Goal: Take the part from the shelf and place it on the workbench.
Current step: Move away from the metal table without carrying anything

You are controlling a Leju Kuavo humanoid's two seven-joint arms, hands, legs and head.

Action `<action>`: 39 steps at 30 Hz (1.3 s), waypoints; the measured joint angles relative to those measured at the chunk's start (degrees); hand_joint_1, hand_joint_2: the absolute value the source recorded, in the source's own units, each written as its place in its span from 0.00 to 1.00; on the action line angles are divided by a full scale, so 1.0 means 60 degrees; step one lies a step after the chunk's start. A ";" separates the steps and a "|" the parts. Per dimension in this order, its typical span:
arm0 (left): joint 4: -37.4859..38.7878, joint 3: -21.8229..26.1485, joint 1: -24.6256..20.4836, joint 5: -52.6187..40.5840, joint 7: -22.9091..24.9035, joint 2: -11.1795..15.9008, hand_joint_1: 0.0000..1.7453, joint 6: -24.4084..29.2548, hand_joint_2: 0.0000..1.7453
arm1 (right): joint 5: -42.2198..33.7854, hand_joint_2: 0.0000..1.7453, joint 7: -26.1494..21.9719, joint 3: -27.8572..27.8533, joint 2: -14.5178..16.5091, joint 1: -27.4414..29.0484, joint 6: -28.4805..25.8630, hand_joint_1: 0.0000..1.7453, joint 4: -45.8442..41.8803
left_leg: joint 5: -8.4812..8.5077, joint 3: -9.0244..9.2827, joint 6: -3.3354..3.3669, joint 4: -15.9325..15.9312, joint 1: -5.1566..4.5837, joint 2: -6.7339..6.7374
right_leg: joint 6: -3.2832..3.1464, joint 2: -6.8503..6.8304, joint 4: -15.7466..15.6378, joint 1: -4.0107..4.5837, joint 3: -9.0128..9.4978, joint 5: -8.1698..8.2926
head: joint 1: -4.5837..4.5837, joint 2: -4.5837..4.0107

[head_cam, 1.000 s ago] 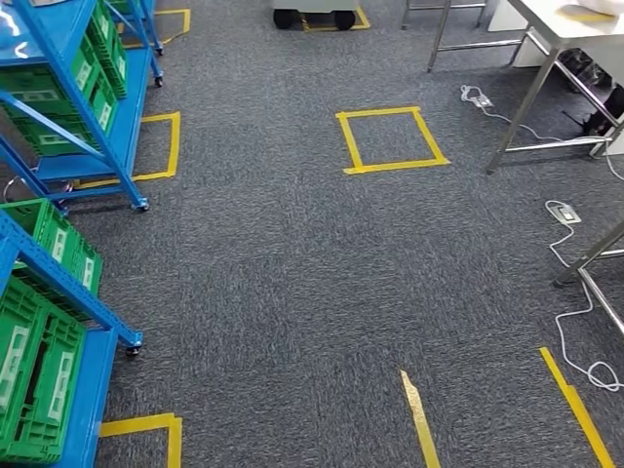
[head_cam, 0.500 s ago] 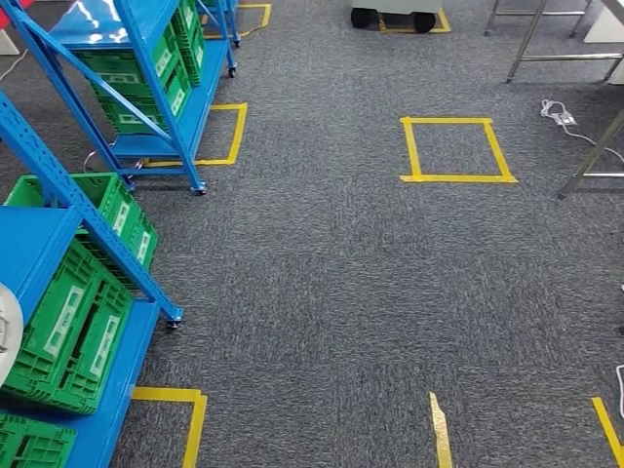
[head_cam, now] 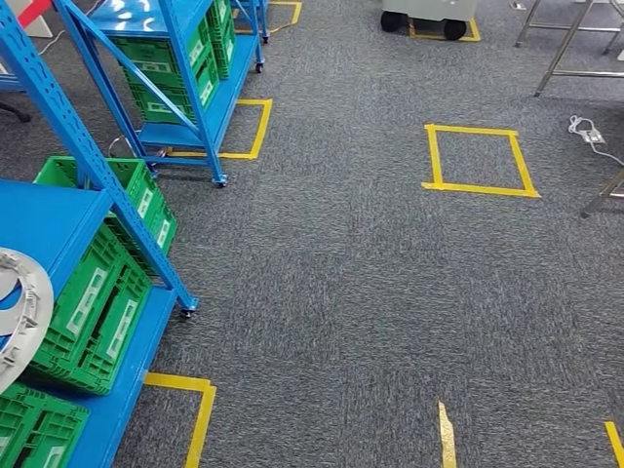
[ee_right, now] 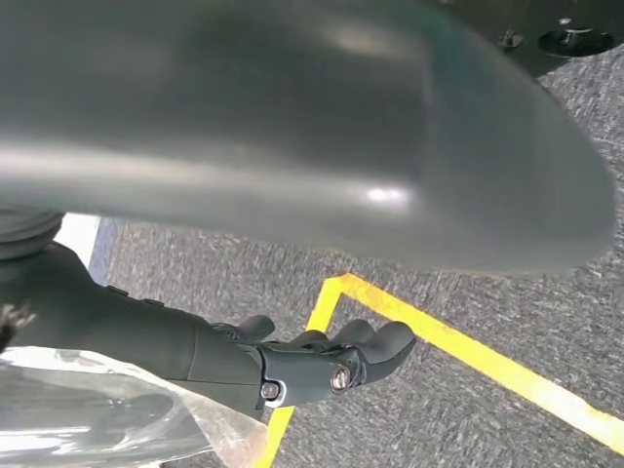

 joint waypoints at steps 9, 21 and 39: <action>0.0005 0.0000 -0.0027 0.0197 -0.0109 -0.0007 0.00 0.0000 0.00 | -0.0101 0.00 -0.0112 0.0015 0.0002 -0.0011 -0.0001 0.00 0.0031 | -0.0018 -0.0003 0.0065 0.0018 -0.0030 0.0007 | 0.0102 0.0009 -0.0045 -0.0039 0.0017 0.0024 | -0.0004 0.0000; 0.0005 -0.0012 -0.0027 -0.0029 -0.0017 0.0003 0.00 0.0000 0.00 | -0.0071 0.00 -0.0091 0.0046 0.0002 -0.0023 -0.0001 0.00 0.0049 | -0.0048 0.0017 0.0117 0.0060 -0.0038 0.0006 | 0.0172 0.0002 -0.0042 -0.0047 0.0000 0.0005 | -0.0010 0.0000; 0.0003 -0.0055 -0.0057 -0.0459 0.0304 0.0000 0.00 -0.0012 0.00 | 0.0034 0.00 -0.0013 0.0128 0.0021 -0.0134 -0.0001 0.00 0.0139 | -0.0251 0.0440 0.0120 -0.0139 0.0076 -0.0067 | 0.0489 0.0265 0.0226 -0.0181 -0.0273 0.0090 | 0.0061 -0.0003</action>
